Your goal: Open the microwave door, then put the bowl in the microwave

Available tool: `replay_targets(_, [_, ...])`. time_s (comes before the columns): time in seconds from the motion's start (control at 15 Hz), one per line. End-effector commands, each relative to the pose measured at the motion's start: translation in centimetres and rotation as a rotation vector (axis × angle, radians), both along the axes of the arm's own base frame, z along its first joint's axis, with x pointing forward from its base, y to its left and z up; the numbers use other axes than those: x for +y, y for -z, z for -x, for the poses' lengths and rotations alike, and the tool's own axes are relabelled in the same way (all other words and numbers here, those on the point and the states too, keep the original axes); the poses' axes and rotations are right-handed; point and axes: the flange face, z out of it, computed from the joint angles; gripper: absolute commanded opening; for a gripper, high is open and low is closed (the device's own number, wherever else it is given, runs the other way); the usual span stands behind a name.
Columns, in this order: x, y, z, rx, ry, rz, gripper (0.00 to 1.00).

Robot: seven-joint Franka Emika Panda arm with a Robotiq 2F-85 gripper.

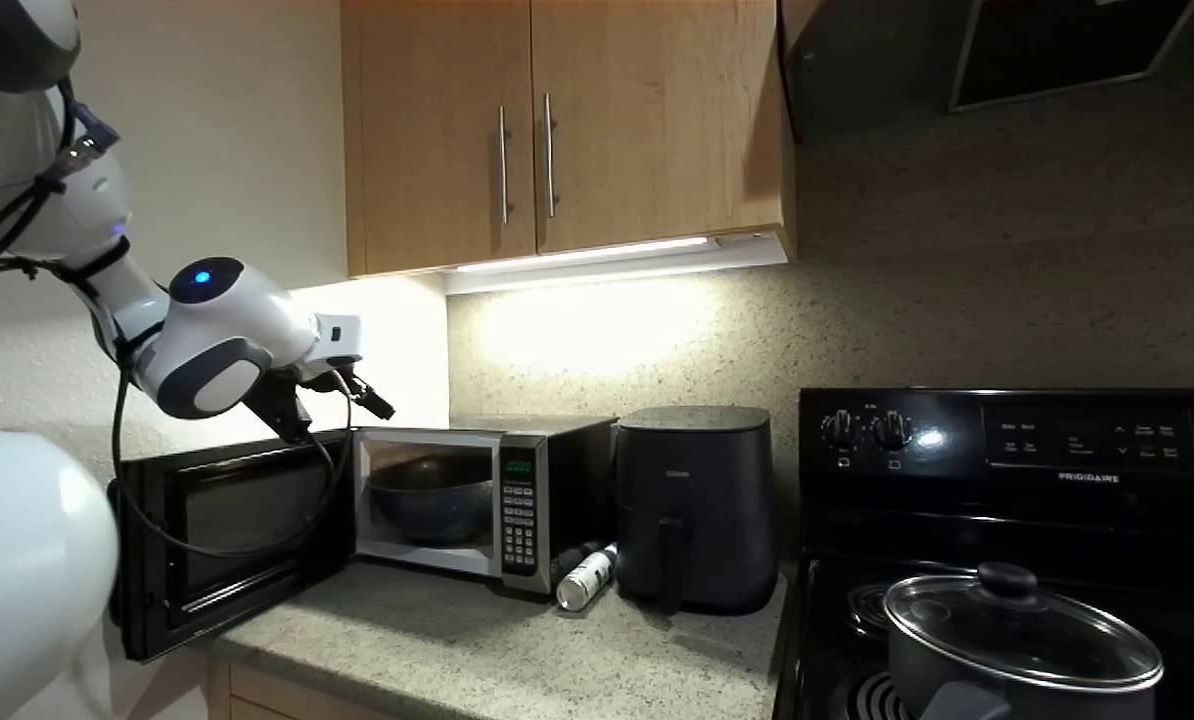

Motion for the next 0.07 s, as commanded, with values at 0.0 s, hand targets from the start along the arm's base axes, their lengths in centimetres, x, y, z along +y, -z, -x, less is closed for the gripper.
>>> replay_targets(0.0, [0.00, 0.00, 0.00, 0.000, 0.000, 0.000, 1.00])
